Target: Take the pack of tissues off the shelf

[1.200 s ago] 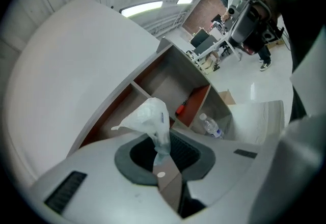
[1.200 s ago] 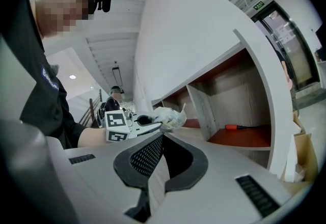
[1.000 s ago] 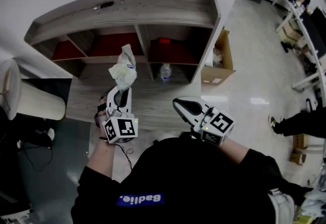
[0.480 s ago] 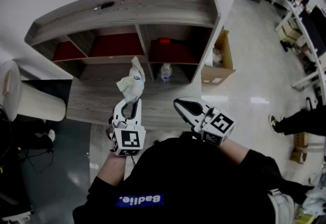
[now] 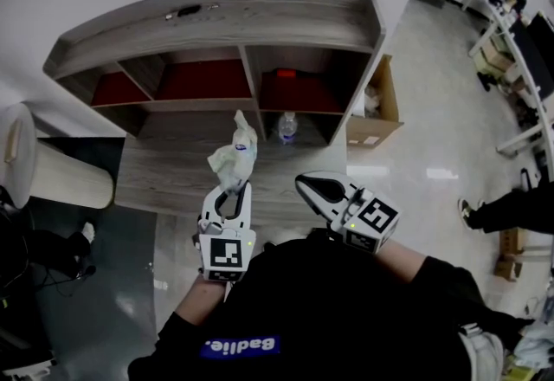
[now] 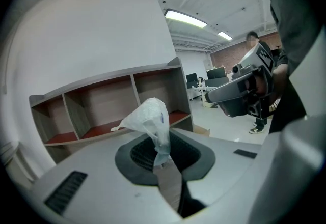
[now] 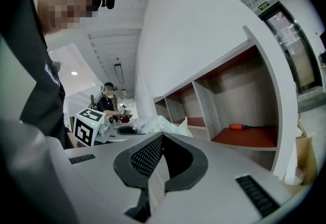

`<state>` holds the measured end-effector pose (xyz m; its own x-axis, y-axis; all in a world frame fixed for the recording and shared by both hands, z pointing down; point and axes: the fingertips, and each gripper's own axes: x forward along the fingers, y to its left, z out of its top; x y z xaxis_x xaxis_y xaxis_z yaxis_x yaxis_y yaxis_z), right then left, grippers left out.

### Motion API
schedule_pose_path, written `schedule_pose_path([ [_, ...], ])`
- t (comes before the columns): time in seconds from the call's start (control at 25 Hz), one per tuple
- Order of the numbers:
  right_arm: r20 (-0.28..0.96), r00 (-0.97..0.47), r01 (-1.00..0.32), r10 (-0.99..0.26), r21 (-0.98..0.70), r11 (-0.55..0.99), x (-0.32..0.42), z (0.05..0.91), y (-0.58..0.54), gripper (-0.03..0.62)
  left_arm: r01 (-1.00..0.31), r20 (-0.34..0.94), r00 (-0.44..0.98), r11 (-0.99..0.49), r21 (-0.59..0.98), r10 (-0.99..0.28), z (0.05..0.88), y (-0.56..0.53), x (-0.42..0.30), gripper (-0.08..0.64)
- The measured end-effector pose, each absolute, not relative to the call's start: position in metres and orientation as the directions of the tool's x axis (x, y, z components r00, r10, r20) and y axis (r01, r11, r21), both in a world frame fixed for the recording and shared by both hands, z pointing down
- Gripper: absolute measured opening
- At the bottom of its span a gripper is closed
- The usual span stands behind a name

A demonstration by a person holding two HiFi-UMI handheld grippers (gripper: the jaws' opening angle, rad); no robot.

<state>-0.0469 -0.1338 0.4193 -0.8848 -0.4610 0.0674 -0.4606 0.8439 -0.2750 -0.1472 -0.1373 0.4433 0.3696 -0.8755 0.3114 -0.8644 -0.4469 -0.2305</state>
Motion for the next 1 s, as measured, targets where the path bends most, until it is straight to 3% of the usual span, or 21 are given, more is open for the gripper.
schedule_pose_path([
  [0.24, 0.091, -0.892, -0.451, -0.443, -0.264, 0.853, -0.052, 0.424, -0.135, 0.026, -0.874, 0.337, 0.4, -0.466, -0.141, -0.852, 0.44, -0.134, -0.148, 0.048],
  [0.64, 0.066, -0.904, -0.426, -0.423, -0.243, 0.871, -0.062, 0.419, -0.14, 0.026, -0.863, 0.259, 0.493, -0.504, 0.028, -0.831, 0.422, -0.135, -0.135, 0.048],
  [1.0, 0.067, -0.906, -0.421, -0.418, -0.241, 0.875, -0.067, 0.419, -0.145, 0.026, -0.866, 0.237, 0.489, -0.499, 0.023, -0.839, 0.422, -0.138, -0.139, 0.048],
])
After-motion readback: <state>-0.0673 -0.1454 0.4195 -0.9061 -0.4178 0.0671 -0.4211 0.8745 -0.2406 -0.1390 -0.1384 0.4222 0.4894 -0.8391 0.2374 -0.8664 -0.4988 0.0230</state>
